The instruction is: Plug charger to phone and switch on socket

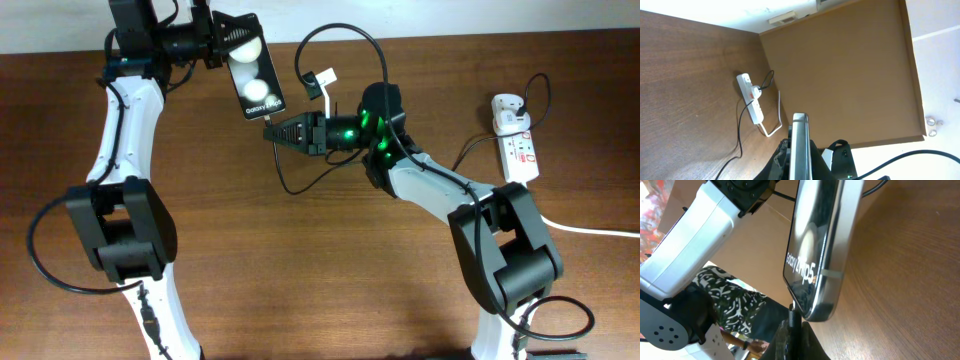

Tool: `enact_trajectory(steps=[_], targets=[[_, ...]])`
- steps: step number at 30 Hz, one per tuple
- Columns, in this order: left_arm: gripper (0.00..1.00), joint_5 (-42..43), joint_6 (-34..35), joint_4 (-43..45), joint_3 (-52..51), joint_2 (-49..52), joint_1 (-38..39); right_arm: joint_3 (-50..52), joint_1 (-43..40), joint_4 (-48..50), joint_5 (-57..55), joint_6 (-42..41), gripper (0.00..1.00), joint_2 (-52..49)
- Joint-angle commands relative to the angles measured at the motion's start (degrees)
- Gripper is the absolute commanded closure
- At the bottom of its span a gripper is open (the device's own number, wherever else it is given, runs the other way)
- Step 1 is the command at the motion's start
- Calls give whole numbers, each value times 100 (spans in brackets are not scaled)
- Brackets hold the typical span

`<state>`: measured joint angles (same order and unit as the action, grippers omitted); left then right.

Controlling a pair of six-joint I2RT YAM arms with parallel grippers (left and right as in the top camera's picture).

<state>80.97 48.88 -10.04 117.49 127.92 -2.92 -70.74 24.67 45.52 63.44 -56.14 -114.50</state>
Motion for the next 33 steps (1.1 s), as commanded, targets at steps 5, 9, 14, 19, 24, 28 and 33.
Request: enact_trajectory(steps=[5,9,14,19,24,28,33], targets=[[100,173,98,13,46,-210,26,-68,-74,636,173,52,96,-118],[100,177,98,11,46,-210,15,-68,-74,638,166,55,96,-142],[100,153,345,319,46,-210,-157,-68,-63,1193,343,-188,96,-466],[100,195,511,442,46,-210,-372,-68,-66,1674,341,-304,96,-494],[100,221,511,442,46,-210,-192,-68,-66,1711,315,-485,96,-494],[100,348,509,444,46,-210,-81,-68,-66,1709,229,-509,96,-494],[100,378,509,442,46,-210,-81,-68,-76,1720,197,-546,96,-494]])
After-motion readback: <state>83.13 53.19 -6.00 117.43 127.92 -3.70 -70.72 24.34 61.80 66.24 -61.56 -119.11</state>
